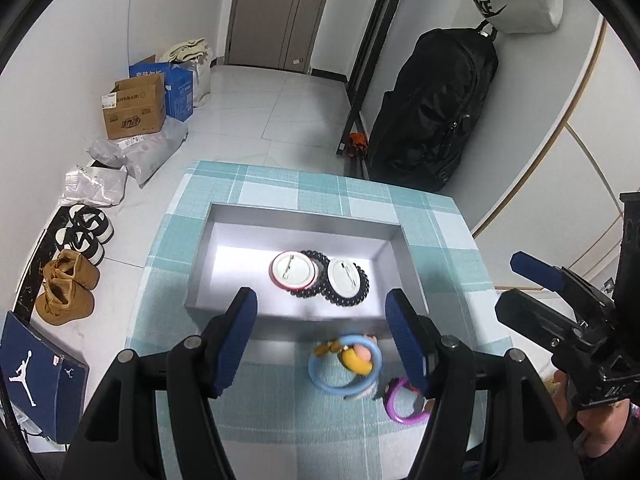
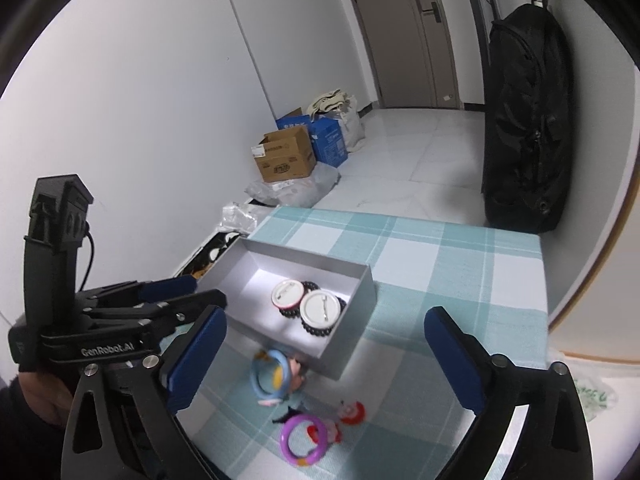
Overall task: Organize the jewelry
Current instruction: 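Move the right tool toward the purple ring beside the box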
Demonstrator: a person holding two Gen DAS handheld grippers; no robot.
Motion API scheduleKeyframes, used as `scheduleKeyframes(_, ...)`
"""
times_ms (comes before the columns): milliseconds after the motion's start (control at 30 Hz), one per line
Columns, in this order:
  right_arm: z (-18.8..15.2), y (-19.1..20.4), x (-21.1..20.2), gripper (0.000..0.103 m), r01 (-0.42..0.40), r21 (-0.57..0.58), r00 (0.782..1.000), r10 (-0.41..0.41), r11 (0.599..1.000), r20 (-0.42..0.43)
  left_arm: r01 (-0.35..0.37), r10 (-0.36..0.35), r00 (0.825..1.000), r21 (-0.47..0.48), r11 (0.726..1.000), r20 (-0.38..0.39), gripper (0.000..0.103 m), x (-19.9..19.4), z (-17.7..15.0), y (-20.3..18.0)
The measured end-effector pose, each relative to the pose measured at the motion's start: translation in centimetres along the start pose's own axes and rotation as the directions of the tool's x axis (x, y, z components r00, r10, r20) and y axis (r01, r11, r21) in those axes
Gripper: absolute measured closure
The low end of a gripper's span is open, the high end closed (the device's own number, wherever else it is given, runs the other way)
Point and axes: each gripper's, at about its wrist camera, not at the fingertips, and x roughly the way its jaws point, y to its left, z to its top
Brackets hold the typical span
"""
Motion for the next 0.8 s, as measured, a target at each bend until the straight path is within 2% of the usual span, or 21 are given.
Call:
scheduleKeyframes(133, -1.1, 0.2, -0.7, 0.001, 0.021, -0.017, 1.0, -0.021, 1.0, -0.014, 0.002, -0.002, 1.0, 0.001, 1.0, -0.01, 0.035, -0.1, -1.2, -0.1)
scheduleKeyframes(333, -2.6, -0.1, -1.1, 0.0, 0.036, -0.01, 0.998, -0.037, 0.999, -0.05, -0.002, 0.002, 0.999, -0.002, 1.0, -0.053, 0.033, 0.2, -2.8, -0.1)
scheduleKeyframes(400, -3.6, -0.3, -0.7, 0.0, 0.042, 0.014, 0.995, -0.04, 0.999, -0.092, -0.001, 0.001, 0.998, -0.004, 1.0, -0.068, 0.032, 0.5, -3.2, -0.1)
scheduleKeyframes(567, -6.1, -0.1, 0.3, 0.0, 0.049, 0.019, 0.981, -0.044, 0.999, -0.189, 0.055, -0.055, 0.992, -0.008, 0.998, -0.115, 0.027, 1.1, -4.0, 0.0)
scheduleKeyframes(700, -7.7, 0.1, 0.7, 0.0, 0.039, 0.016, 0.969, -0.034, 0.999, -0.243, 0.042, -0.04, 0.987, 0.006, 0.999, -0.154, 0.027, 1.5, -4.7, -0.3)
scheduleKeyframes(800, -8.7, 0.3, 0.7, 0.001, 0.019, 0.025, 0.965, -0.011, 1.0, -0.262, 0.011, -0.008, 0.989, 0.023, 1.0, -0.147, 0.027, 1.4, -5.0, -0.3)
